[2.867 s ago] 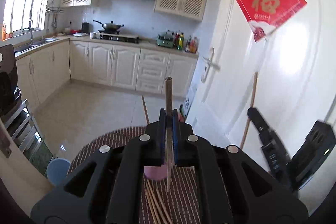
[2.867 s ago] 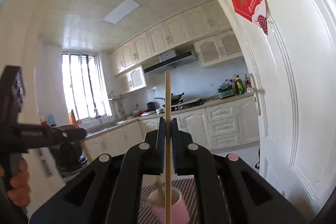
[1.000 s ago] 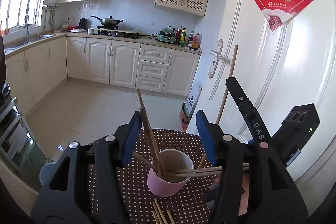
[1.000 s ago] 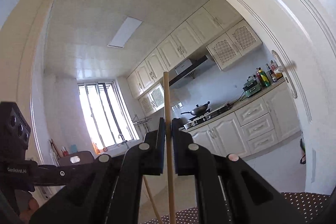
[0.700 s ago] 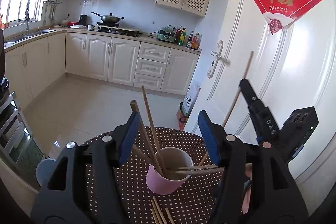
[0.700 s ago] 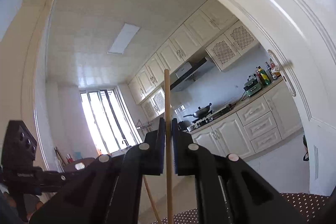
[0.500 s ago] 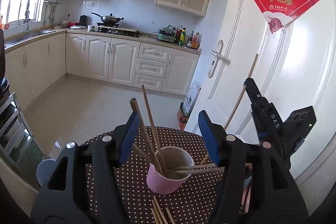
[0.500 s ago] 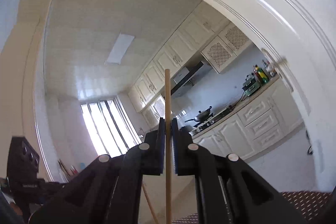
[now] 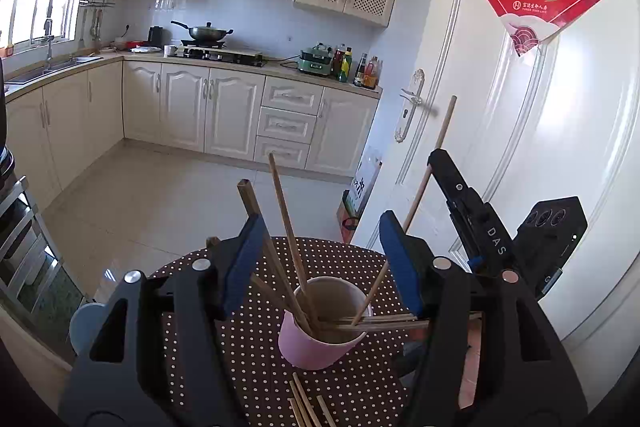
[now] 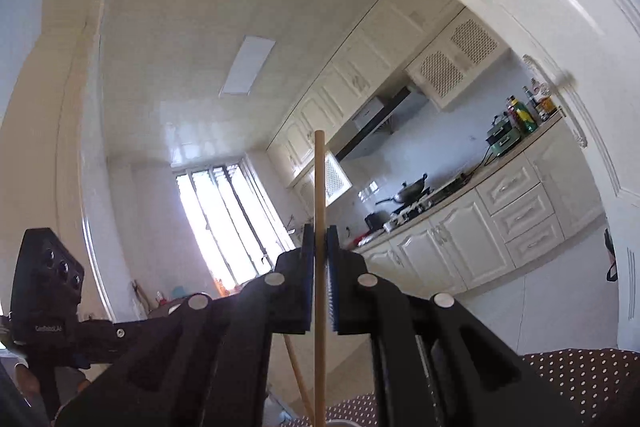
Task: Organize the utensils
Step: 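Lower the held chopstick into the pink cup and open the right gripper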
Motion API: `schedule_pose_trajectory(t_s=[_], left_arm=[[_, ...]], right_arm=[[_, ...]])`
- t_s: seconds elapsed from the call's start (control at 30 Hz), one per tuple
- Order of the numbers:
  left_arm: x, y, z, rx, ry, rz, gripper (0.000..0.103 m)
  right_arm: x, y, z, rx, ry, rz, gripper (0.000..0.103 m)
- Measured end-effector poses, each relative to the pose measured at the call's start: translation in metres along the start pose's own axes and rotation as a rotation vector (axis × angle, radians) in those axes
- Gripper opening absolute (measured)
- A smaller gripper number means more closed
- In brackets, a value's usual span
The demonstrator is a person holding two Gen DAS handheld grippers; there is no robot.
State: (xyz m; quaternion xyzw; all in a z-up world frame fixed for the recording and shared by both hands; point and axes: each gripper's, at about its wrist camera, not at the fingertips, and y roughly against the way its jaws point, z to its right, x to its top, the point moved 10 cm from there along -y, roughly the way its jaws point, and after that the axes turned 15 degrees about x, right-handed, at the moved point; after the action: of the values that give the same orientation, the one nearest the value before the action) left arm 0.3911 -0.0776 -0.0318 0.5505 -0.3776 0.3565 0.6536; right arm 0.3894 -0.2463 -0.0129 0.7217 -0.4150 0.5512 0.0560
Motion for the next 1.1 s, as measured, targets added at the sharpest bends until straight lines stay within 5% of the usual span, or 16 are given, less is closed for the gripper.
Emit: schedule_pose_trajectory(t_s=[0.27, 0.4, 0.77, 1.1], left_arm=[[0.004, 0.006, 0.002, 0.015, 0.001, 0.004, 0.067], [0.005, 0.013, 0.003, 0.020, -0.006, 0.006, 0.068], [-0.002, 0.046, -0.008, 0.065, -0.011, 0.014, 0.069], [-0.026, 0.088, -0.018, 0.106, -0.018, -0.010, 0.071]], right_arm=[[-0.015, -0.011, -0.017, 0.031, 0.010, -0.148, 0.011], [-0.017, -0.011, -0.030, 0.034, 0.027, -0.186, 0.034], [-0.001, 0.011, -0.068, 0.003, 0.060, -0.234, 0.040], [-0.009, 0.043, -0.123, -0.128, 0.184, -0.357, 0.050]])
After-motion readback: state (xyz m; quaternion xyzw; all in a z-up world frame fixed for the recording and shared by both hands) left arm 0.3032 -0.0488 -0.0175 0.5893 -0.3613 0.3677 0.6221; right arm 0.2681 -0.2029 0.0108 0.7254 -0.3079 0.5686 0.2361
